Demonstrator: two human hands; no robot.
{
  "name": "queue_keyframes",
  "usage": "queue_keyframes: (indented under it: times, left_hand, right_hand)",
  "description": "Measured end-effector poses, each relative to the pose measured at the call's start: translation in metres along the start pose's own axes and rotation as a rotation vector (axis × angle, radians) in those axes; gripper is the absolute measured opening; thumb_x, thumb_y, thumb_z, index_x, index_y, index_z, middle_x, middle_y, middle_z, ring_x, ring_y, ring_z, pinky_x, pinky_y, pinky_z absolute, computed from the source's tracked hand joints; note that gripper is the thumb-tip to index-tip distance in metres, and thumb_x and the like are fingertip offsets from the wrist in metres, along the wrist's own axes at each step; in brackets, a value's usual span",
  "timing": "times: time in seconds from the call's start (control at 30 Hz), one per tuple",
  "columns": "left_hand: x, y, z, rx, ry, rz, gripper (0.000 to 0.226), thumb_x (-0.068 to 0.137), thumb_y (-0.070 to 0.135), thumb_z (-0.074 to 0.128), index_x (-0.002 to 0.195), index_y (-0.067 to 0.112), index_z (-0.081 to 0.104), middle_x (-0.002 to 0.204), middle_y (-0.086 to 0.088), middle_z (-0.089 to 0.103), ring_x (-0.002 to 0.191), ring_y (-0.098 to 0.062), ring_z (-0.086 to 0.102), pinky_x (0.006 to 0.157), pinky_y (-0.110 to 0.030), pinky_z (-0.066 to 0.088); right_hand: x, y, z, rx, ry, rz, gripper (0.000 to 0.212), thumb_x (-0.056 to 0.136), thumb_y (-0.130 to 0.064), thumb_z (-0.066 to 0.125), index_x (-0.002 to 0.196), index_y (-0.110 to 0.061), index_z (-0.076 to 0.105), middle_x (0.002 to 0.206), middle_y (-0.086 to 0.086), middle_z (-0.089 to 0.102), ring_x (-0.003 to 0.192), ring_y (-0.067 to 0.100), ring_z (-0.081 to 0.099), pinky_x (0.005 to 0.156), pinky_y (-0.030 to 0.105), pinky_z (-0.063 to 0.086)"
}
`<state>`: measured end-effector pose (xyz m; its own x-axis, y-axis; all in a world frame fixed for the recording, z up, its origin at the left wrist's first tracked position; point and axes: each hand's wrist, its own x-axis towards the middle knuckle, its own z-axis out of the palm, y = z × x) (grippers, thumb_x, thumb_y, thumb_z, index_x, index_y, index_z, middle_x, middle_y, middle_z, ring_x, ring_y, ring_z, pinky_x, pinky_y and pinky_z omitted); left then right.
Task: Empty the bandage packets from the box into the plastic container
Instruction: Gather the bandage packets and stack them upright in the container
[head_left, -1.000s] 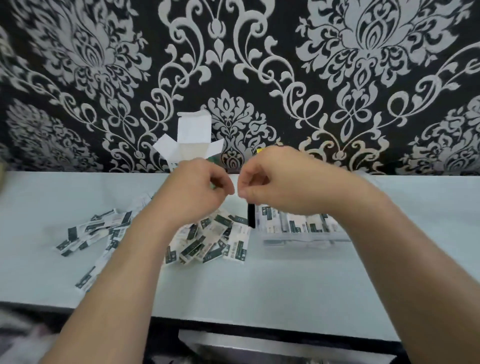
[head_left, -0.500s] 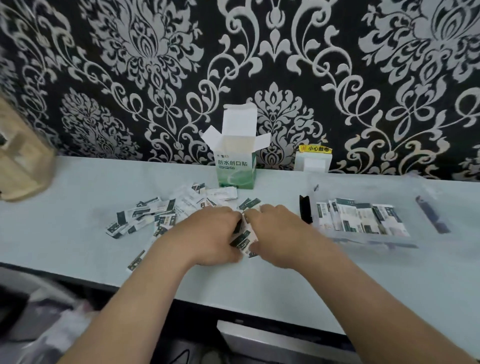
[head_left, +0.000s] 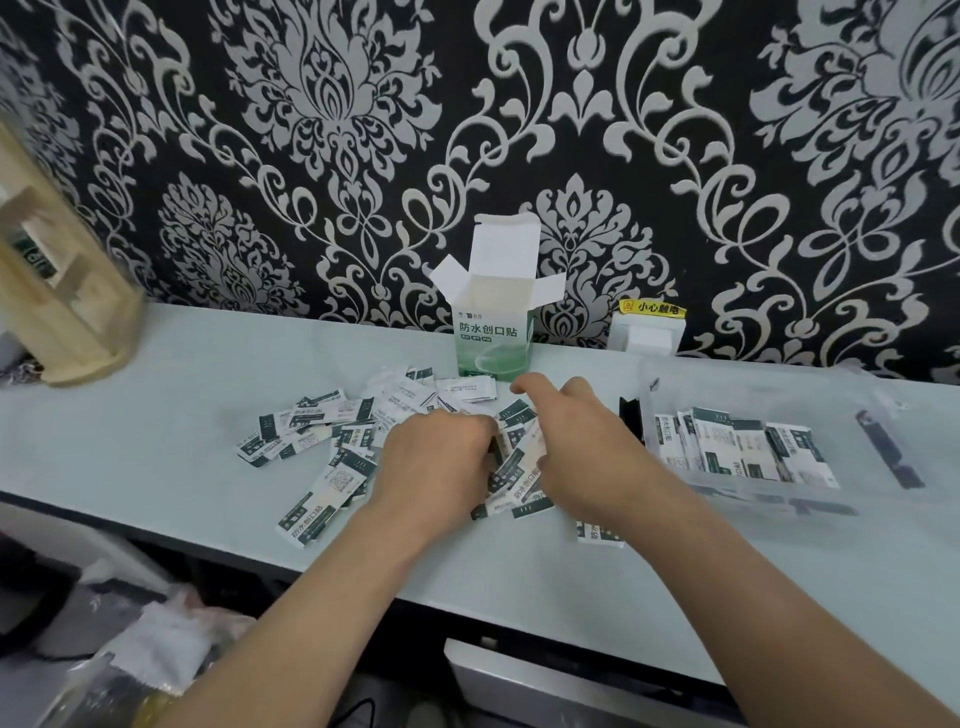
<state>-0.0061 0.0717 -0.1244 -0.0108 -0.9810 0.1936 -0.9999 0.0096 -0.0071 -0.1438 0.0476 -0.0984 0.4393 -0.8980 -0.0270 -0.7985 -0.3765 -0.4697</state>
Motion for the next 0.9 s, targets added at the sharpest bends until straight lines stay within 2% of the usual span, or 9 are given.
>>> queue_keyframes:
  times: [0.13,0.2,0.3,0.43,0.5,0.57,0.63,0.73,0.9]
  left_hand:
    - [-0.003,-0.007,-0.007,-0.319,0.179,-0.079,0.018,0.084,0.014,0.058,0.092,0.022,0.072,0.077,-0.005,0.072,0.076,-0.027,0.066,0.063,-0.032,0.048]
    - [-0.005,-0.010,-0.012,-0.525,0.251,-0.150,0.017,0.084,0.011,0.063,0.087,0.023,0.075,0.069,-0.002,0.071,0.058,-0.013,0.061,0.057,-0.027,0.047]
    - [-0.003,-0.012,-0.019,-0.769,0.279,-0.273,0.019,0.085,0.011,0.066,0.093,0.025,0.076,0.076,0.004,0.072,0.052,0.001,0.057,0.051,-0.008,0.041]
    - [0.001,-0.012,-0.028,-1.004,0.330,-0.389,0.025,0.084,0.008,0.070,0.084,0.033,0.072,0.080,0.011,0.072,0.061,0.000,0.066,0.053,-0.013,0.050]
    - [0.003,-0.010,-0.034,-1.125,0.371,-0.423,0.029,0.083,0.004,0.071,0.080,0.033,0.071,0.081,0.012,0.071,0.061,0.005,0.064,0.049,-0.009,0.047]
    - [0.005,-0.009,-0.038,-1.183,0.411,-0.430,0.032,0.082,0.003,0.072,0.079,0.034,0.071,0.083,0.011,0.072,0.066,0.004,0.066,0.056,-0.010,0.049]
    - [0.007,-0.009,-0.040,-1.216,0.446,-0.428,0.032,0.081,0.002,0.073,0.079,0.034,0.071,0.083,0.011,0.073,0.074,-0.001,0.069,0.067,-0.017,0.054]
    - [0.011,-0.010,-0.041,-1.312,0.489,-0.448,0.031,0.080,0.000,0.073,0.080,0.031,0.071,0.082,0.009,0.075,0.078,-0.011,0.072,0.073,-0.027,0.056]
    - [0.015,-0.013,-0.042,-1.468,0.515,-0.491,0.027,0.080,-0.003,0.072,0.085,0.024,0.070,0.080,0.006,0.076,0.075,-0.013,0.073,0.065,-0.023,0.056]
  right_hand:
    - [0.000,-0.001,-0.015,-0.003,0.039,-0.032,0.071,0.084,0.005,0.051,0.140,-0.034,0.032,0.104,0.002,0.052,0.092,0.024,0.056,0.068,0.030,0.043]
    - [-0.003,0.001,-0.031,0.070,0.040,-0.019,0.071,0.084,0.007,0.050,0.136,-0.039,0.041,0.097,-0.005,0.056,0.079,0.016,0.059,0.058,0.027,0.047]
    - [-0.007,0.011,-0.055,0.240,0.024,0.017,0.063,0.085,0.006,0.059,0.132,-0.036,0.052,0.099,-0.011,0.059,0.063,0.005,0.060,0.044,0.017,0.049]
    - [-0.008,0.030,-0.068,0.448,0.154,0.038,0.043,0.083,0.000,0.068,0.112,-0.032,0.064,0.095,-0.007,0.062,0.037,0.004,0.047,0.040,0.023,0.045]
    - [-0.006,0.035,-0.066,0.596,0.210,0.065,0.037,0.081,-0.002,0.070,0.103,-0.032,0.068,0.093,0.002,0.071,0.051,0.028,0.057,0.052,0.036,0.054]
    - [-0.004,0.036,-0.061,0.704,0.262,0.090,0.034,0.080,-0.003,0.072,0.099,-0.031,0.069,0.099,0.001,0.073,0.084,0.047,0.065,0.074,0.057,0.056]
    - [-0.002,0.034,-0.058,0.776,0.295,0.108,0.033,0.080,-0.003,0.072,0.099,-0.029,0.070,0.108,0.000,0.071,0.094,0.041,0.065,0.082,0.051,0.056]
    - [-0.002,0.030,-0.056,0.895,0.308,0.110,0.034,0.082,0.001,0.070,0.104,-0.025,0.068,0.097,0.003,0.074,0.079,0.019,0.072,0.070,0.026,0.059]
    - [-0.001,0.020,-0.051,1.256,0.234,0.162,0.037,0.085,0.010,0.063,0.110,-0.016,0.061,0.100,0.014,0.072,0.084,0.024,0.073,0.068,0.034,0.060]
